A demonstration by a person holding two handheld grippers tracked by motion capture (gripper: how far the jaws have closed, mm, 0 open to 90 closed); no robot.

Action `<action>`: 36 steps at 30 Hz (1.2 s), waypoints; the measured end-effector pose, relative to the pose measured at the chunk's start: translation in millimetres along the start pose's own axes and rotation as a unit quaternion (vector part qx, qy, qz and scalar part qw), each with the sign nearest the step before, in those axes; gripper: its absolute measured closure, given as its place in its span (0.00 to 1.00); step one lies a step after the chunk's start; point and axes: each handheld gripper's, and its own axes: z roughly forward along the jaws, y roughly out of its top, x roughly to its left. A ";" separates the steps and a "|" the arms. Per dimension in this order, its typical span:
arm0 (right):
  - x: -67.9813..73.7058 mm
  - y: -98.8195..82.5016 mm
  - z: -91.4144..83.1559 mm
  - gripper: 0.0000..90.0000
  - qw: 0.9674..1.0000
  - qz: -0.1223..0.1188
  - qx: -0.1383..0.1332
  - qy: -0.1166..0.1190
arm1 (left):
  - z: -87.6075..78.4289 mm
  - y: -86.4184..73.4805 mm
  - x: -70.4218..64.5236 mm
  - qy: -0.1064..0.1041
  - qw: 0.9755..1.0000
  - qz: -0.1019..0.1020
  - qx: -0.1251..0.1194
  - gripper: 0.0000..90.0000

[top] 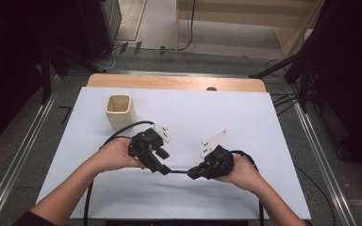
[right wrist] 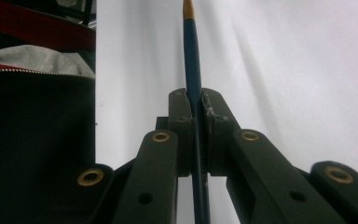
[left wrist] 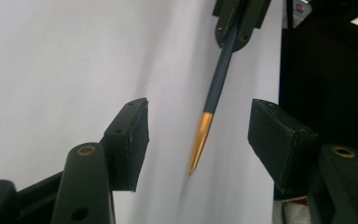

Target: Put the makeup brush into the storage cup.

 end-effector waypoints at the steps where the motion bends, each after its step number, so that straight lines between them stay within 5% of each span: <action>1: 0.1 -1.2 -1.6 0.94 1.000 0.003 0.000 -0.004 | -0.4 -1.5 1.1 0.002 1.000 -0.005 -0.006 0.42; 14: 0.5 -15.4 -12.5 0.94 0.999 0.035 -0.010 -0.029 | -6.7 -18.1 11.9 0.028 0.997 -0.054 -0.041 0.38; 28: 4.1 -29.1 -24.0 0.94 0.996 0.066 -0.020 -0.054 | -6.1 -31.0 12.6 0.032 0.995 -0.073 -0.060 0.37; 36: 8.1 -34.0 -26.6 0.94 0.992 0.099 -0.028 -0.074 | -2.9 -38.4 10.6 0.040 0.994 -0.079 -0.068 0.35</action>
